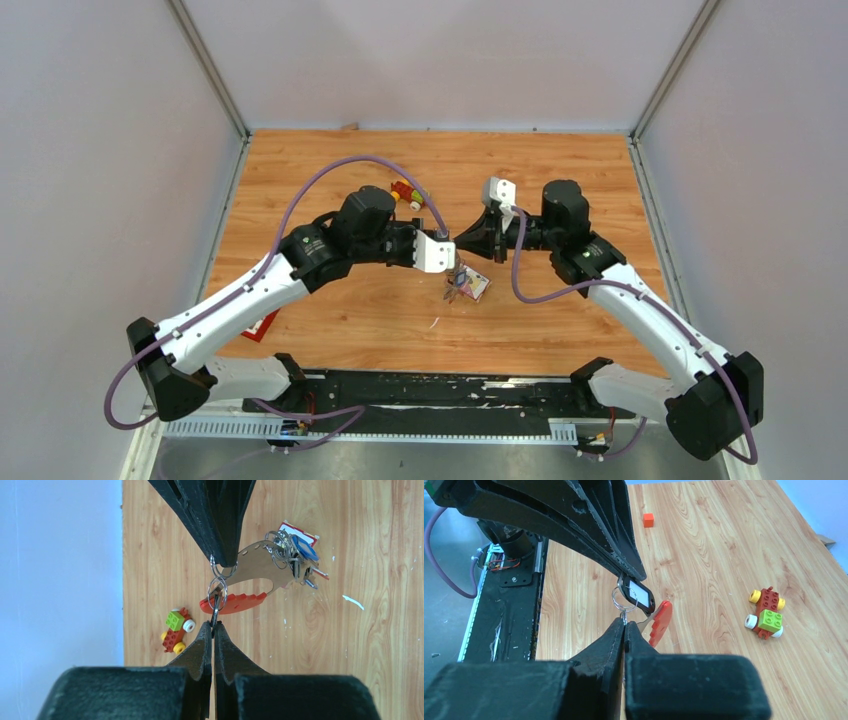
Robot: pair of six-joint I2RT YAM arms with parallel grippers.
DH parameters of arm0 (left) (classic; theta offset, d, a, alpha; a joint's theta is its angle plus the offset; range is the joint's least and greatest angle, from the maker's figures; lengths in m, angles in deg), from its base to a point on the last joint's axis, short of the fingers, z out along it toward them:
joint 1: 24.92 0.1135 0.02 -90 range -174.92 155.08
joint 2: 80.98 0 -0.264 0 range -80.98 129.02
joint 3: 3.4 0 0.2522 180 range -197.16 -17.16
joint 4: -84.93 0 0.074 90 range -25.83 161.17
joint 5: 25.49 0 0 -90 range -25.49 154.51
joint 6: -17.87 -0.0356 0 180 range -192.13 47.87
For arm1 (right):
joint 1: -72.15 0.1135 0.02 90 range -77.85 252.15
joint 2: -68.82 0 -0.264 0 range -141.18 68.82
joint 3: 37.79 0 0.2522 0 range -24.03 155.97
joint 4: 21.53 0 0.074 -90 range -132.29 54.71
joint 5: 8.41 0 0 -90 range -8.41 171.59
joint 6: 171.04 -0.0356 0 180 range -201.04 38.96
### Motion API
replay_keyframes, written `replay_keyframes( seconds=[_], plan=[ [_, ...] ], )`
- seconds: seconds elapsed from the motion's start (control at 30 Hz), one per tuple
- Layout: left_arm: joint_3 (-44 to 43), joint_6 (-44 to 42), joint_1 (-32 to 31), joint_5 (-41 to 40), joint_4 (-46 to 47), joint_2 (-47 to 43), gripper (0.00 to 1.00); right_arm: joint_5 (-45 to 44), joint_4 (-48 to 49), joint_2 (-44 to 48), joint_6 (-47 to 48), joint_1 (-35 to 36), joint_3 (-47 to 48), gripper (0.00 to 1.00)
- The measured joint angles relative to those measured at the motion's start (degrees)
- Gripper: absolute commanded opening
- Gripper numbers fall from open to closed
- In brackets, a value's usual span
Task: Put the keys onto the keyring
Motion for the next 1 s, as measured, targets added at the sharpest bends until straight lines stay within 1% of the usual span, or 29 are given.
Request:
replay_keyframes(
  seconds=[0.07, 0.27, 0.33, 0.43, 0.5, 0.57, 0.8, 1.0],
  plan=[
    [0.0, 0.0, 0.0, -0.1, 0.0, 0.0, 0.0, 0.0, 0.0, -0.1, 0.2, 0.0, -0.2, 0.01],
    [0.0, 2.1, 0.0, -0.2, 0.9, 0.0, 0.0, -0.2, 0.0, -1.3, 0.5, 0.0, -0.5, 0.12],
    [0.0, 3.7, 0.0, -0.2, 1.5, 0.0, 0.0, -0.4, 0.0, -1.4, 0.5, 0.0, -0.5, 0.14],
    [-0.2, 5.4, 0.0, -0.2, 1.9, 0.0, 0.0, -0.8, 0.0, -1.4, 0.7, 0.0, -0.5, 0.14],
    [-0.3, 6.0, 0.0, -0.3, 2.1, 0.0, 0.0, -1.1, 0.0, -1.4, 0.7, 0.0, -0.5, 0.08],
    [-0.3, 6.4, 0.0, -0.5, 2.1, 0.0, 0.0, -1.1, 0.0, -1.4, 0.9, 0.0, -0.5, 0.06],
    [-0.3, 6.9, 0.0, -1.2, 1.8, 0.0, 0.0, -1.1, 0.0, -1.4, 1.1, 0.0, -0.5, 0.08],
    [-0.3, 6.8, 0.0, -3.7, 1.6, -0.2, 0.0, -1.3, 0.0, -1.2, 1.2, -0.2, -0.5, 0.08]
  ],
)
